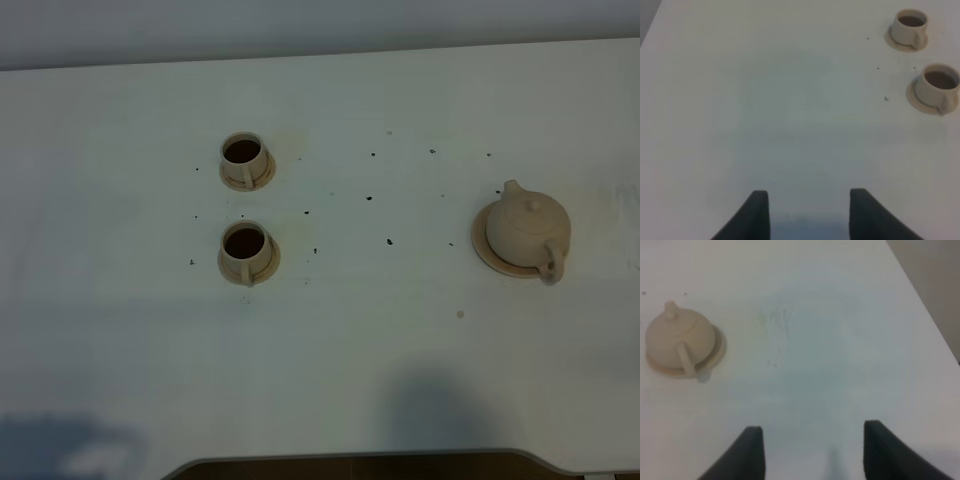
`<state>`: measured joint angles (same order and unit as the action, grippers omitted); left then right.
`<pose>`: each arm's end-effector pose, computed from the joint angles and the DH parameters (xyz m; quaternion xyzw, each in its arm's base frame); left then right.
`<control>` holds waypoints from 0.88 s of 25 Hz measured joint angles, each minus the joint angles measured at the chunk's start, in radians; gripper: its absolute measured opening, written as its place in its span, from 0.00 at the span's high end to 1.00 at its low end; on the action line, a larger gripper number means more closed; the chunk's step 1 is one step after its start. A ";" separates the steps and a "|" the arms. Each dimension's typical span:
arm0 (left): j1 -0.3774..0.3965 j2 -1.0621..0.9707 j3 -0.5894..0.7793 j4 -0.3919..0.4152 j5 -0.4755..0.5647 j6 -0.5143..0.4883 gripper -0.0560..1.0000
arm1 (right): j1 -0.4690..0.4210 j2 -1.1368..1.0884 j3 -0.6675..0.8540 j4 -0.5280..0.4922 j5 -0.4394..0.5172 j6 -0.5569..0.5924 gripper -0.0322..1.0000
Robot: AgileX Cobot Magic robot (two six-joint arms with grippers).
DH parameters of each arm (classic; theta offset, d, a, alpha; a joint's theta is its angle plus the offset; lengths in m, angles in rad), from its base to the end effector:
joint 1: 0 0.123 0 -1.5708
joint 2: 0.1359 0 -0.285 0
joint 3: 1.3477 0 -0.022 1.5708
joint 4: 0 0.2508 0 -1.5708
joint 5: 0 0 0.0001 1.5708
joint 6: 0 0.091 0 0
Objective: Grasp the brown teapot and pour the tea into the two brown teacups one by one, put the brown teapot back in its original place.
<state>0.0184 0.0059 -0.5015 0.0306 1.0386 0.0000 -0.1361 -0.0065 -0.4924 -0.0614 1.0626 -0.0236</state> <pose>-0.0032 0.0023 0.2796 -0.0082 0.8484 0.0202 0.5288 -0.0057 -0.0041 0.2751 0.0492 0.8522 -0.0721 0.5159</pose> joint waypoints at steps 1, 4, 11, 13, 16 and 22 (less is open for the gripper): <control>0.000 0.000 0.000 0.000 0.000 0.000 0.59 | 0.006 0.000 0.000 0.002 0.000 -0.005 0.52; 0.000 0.000 0.000 0.000 0.000 0.000 0.59 | 0.022 0.000 0.000 0.012 0.000 -0.009 0.52; 0.000 0.000 0.000 0.000 0.000 0.000 0.59 | 0.025 0.000 0.000 0.012 0.000 -0.009 0.52; 0.000 0.000 0.000 0.000 0.000 0.000 0.59 | 0.025 0.000 0.000 0.012 0.000 -0.009 0.52; 0.000 0.000 0.000 0.000 0.000 0.000 0.59 | 0.025 0.000 0.000 0.012 0.000 -0.009 0.52; 0.000 0.000 0.000 0.000 0.000 0.000 0.59 | 0.025 0.000 0.000 0.012 0.000 -0.009 0.52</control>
<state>0.0184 0.0059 -0.5015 0.0306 1.0386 0.0000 -0.1114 -0.0065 -0.4924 -0.0494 1.0626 -0.0324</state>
